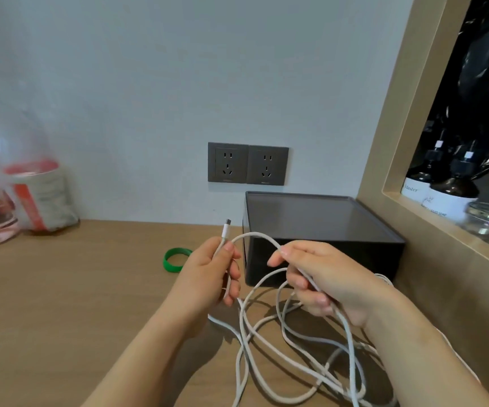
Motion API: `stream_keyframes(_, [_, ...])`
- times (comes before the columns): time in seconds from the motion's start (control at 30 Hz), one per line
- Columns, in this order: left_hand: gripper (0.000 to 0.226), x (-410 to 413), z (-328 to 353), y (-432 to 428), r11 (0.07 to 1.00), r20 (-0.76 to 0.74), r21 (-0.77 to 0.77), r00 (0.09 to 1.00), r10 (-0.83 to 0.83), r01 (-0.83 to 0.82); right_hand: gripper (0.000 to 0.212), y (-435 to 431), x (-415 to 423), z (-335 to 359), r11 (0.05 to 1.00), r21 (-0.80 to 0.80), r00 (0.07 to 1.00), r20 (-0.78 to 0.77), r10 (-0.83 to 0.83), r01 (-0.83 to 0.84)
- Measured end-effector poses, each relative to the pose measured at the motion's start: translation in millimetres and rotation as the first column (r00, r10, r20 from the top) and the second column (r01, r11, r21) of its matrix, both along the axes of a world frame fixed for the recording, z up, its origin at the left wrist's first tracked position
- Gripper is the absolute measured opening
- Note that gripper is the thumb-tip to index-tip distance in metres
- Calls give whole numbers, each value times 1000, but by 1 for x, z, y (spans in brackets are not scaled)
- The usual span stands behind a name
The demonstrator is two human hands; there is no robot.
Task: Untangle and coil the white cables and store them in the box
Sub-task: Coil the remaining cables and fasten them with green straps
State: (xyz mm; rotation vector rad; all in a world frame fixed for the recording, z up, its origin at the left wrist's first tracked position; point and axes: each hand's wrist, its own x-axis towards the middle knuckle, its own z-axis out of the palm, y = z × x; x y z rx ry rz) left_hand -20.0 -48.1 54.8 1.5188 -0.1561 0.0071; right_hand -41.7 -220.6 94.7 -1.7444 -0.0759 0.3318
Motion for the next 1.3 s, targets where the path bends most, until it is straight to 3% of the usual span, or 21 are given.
stream_keyframes(0.1, [26,-2,1,-2,1000,2,12,1000,-12,12,19,-1,11,10,979,28,977,61,-204,202])
stream_keyframes(0.17, [26,-3,0,-5,997,11,69,999,-31,31,14,-2,22,20,934,-46,914,231,-335,354])
stream_keyframes(0.23, [26,-3,-1,-8,995,7,85,999,-51,50,12,0,31,29,882,-141,808,484,-335,450])
stream_keyframes(0.3, [26,-3,-2,-10,999,-22,19,999,-44,44,14,8,30,32,886,-117,741,602,-297,449])
stream_keyframes(0.4, [24,0,-2,-7,991,-87,-129,996,21,-32,9,26,13,15,951,10,825,494,-274,309])
stream_keyframes(0.53, [26,4,-4,-3,960,-139,-238,983,116,-147,8,40,5,-20,940,111,878,336,-342,323])
stream_keyframes(0.63, [27,8,-5,-2,961,-119,-195,978,174,-195,12,41,11,-28,954,25,903,317,-291,299])
stream_keyframes(0.77, [31,11,-7,-3,981,-46,-52,981,187,-189,26,35,13,-32,924,136,888,257,-381,357])
stream_keyframes(0.87, [34,8,-10,-10,987,10,48,989,151,-151,22,30,11,-34,900,122,849,298,-436,419])
stream_keyframes(0.93, [33,6,-11,-13,989,22,65,991,129,-130,18,32,8,-38,920,34,836,405,-370,391])
stream_keyframes(1.0, [34,7,-11,-12,990,1,35,991,135,-135,18,38,3,-43,933,-106,817,524,-241,343])
stream_keyframes(1.13, [41,10,-8,-8,984,-94,-102,986,136,-145,19,50,1,-52,921,-268,798,599,-71,283])
stream_keyframes(1.3, [41,8,-6,-10,991,-81,-107,994,70,-79,20,57,3,-57,930,-220,781,616,-103,296])
